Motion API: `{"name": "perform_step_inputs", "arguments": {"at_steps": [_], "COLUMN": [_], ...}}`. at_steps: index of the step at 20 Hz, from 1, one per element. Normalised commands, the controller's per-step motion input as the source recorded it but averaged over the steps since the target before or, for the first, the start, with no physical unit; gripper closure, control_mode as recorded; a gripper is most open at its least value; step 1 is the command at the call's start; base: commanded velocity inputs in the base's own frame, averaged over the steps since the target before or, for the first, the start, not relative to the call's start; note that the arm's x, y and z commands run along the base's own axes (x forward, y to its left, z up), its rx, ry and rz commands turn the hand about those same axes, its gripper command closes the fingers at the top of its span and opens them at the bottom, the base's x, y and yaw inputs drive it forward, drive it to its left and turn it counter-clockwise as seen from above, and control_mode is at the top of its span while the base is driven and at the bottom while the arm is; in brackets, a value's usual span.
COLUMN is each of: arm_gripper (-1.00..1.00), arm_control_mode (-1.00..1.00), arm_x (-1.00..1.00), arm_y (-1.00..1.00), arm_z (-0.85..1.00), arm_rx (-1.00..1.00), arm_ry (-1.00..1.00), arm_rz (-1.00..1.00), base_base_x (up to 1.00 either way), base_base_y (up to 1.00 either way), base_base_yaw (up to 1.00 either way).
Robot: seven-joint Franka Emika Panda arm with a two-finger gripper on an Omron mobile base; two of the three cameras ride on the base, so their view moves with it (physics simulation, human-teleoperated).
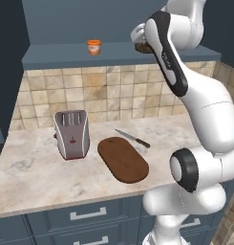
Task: Pick the bread, place it on the cutting board, pick the jam, place it on the counter, and close the cabinet.
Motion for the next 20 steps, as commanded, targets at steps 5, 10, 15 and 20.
{"name": "perform_step_inputs", "arguments": {"at_steps": [5, 10, 15, 20], "arm_gripper": [1.00, 1.00, 1.00, 1.00], "arm_control_mode": [-1.00, -1.00, -1.00, -1.00], "arm_x": [-0.65, -0.64, -0.62, -0.62], "arm_y": [0.00, 0.00, 0.00, 0.00], "arm_z": [0.00, 0.00, 0.00, 0.00], "arm_rx": [0.00, 0.00, 0.00, 0.00], "arm_ry": [0.00, 0.00, 0.00, 0.00], "arm_rz": [0.00, 0.00, 0.00, 0.00], "base_base_x": [0.00, 0.00, 0.00, 0.00], "base_base_y": [0.00, 0.00, 0.00, 0.00], "base_base_yaw": [0.00, 0.00, 0.00, 0.00]}}
